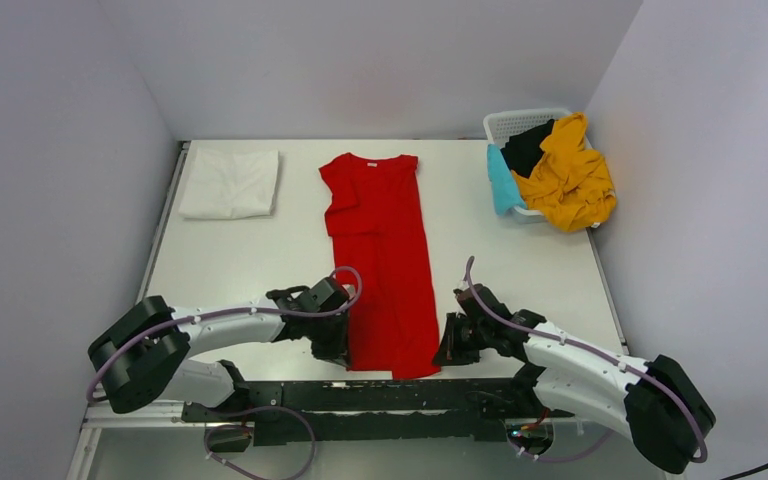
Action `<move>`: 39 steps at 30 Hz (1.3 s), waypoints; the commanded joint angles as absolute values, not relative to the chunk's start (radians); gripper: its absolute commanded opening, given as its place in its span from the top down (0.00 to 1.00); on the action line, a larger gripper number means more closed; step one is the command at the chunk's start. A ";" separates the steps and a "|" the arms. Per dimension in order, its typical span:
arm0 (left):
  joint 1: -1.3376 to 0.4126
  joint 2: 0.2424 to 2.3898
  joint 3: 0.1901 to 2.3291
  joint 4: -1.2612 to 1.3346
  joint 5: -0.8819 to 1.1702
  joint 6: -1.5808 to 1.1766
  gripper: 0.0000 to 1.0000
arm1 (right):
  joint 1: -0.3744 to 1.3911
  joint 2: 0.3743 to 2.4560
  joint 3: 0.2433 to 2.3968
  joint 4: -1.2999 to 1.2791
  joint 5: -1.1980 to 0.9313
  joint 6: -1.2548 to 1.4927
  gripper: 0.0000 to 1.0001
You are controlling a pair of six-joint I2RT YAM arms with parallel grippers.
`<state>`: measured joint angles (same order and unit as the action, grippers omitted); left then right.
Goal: Fold and stack the t-shirts
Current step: Grab the bottom of the folded rectangular tshirt with both arms, then fold the folded rectangular tshirt in 1/3 of the way
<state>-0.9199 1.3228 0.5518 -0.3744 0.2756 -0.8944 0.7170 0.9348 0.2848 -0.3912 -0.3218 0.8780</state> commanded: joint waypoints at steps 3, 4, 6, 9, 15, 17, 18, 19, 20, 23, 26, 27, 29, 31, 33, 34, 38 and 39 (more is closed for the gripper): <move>-0.925 1.265 0.584 -0.388 0.209 -0.867 1.00 | 0.719 0.886 0.315 -0.381 -0.284 0.904 1.00; -0.924 1.237 0.577 -0.376 0.208 -0.862 1.00 | 0.719 0.877 0.320 -0.375 -0.288 0.907 1.00; -0.921 1.190 0.565 -0.343 0.216 -0.856 1.00 | 0.719 0.870 0.337 -0.363 -0.304 0.905 1.00; -0.903 1.162 0.584 -0.346 0.225 -0.829 1.00 | 0.719 0.896 0.389 -0.377 -0.304 0.884 1.00; -0.764 1.145 0.624 -0.330 0.277 -0.774 1.00 | 0.708 0.988 0.544 -0.399 -0.174 0.816 1.00; -0.731 1.152 0.663 -0.327 0.244 -0.749 1.00 | 0.687 1.034 0.608 -0.376 -0.143 0.794 1.00; -0.719 1.162 0.687 -0.332 0.227 -0.736 1.00 | 0.675 1.061 0.634 -0.358 -0.131 0.787 1.00; -0.705 1.175 0.714 -0.344 0.218 -0.724 1.00 | 0.662 1.086 0.655 -0.336 -0.121 0.784 1.00; -0.693 1.191 0.738 -0.351 0.205 -0.710 1.00 | 0.647 1.119 0.676 -0.313 -0.116 0.781 1.00; -0.631 1.234 0.785 -0.330 0.167 -0.690 1.00 | 0.599 1.196 0.740 -0.252 -0.114 0.760 1.00; -0.557 1.293 0.845 -0.307 0.174 -0.679 1.00 | 0.555 1.266 0.814 -0.225 -0.117 0.721 1.00; -0.540 1.313 0.866 -0.303 0.179 -0.670 1.00 | 0.547 1.290 0.843 -0.225 -0.117 0.707 1.00; -0.521 1.351 0.905 -0.300 0.167 -0.655 1.00 | 0.529 1.339 0.901 -0.228 -0.119 0.673 1.00; -0.501 1.391 0.947 -0.322 0.145 -0.641 1.00 | 0.514 1.386 0.959 -0.217 -0.125 0.644 1.00; -0.480 1.430 0.983 -0.333 0.142 -0.625 1.00 | 0.503 1.438 0.998 -0.211 -0.132 0.625 1.00; -0.468 1.450 0.997 -0.334 0.142 -0.617 1.00 | 0.499 1.462 1.015 -0.212 -0.124 0.622 1.00; -0.422 1.533 1.057 -0.336 0.164 -0.598 1.00 | 0.481 1.551 1.062 -0.191 -0.125 0.599 1.00; -0.412 1.556 1.073 -0.332 0.169 -0.595 1.00 | 0.476 1.568 1.070 -0.181 -0.126 0.592 1.00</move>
